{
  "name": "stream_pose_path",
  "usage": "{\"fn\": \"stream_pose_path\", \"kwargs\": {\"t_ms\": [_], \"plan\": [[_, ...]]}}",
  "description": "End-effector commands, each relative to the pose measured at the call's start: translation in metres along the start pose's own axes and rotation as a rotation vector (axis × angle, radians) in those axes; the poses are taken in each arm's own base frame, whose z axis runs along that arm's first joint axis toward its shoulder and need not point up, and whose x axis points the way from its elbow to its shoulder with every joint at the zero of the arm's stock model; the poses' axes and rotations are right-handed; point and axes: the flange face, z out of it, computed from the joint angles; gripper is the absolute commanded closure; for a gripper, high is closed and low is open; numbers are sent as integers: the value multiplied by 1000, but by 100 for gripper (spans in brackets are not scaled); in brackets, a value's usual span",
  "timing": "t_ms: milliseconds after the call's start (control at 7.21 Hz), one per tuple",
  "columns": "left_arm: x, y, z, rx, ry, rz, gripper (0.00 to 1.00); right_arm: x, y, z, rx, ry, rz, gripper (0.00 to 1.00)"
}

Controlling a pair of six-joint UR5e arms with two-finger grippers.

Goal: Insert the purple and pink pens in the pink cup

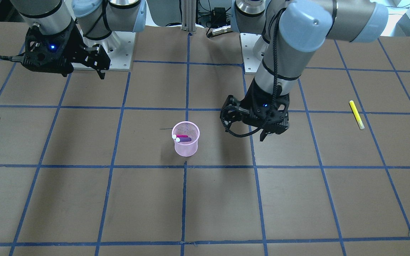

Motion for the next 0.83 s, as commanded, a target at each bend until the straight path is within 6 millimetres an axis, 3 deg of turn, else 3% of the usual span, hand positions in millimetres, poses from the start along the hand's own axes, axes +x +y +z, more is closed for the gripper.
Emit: {"fn": "stream_pose_path", "kwargs": {"t_ms": [0, 139, 416, 693], "plan": [[-33, 32, -56, -75, -83, -80, 4, -1, 4, -5, 12, 0, -48, 0], [-37, 45, -71, -90, -164, -82, 4, -1, 3, -6, 20, 0, -48, 0], [-41, 41, -72, -97, -170, -125, 4, 0, 2, -8, 28, -2, -32, 0], [-33, 55, -91, -80, -162, -123, 4, -1, 1, -10, 32, -2, -18, 0]]}}
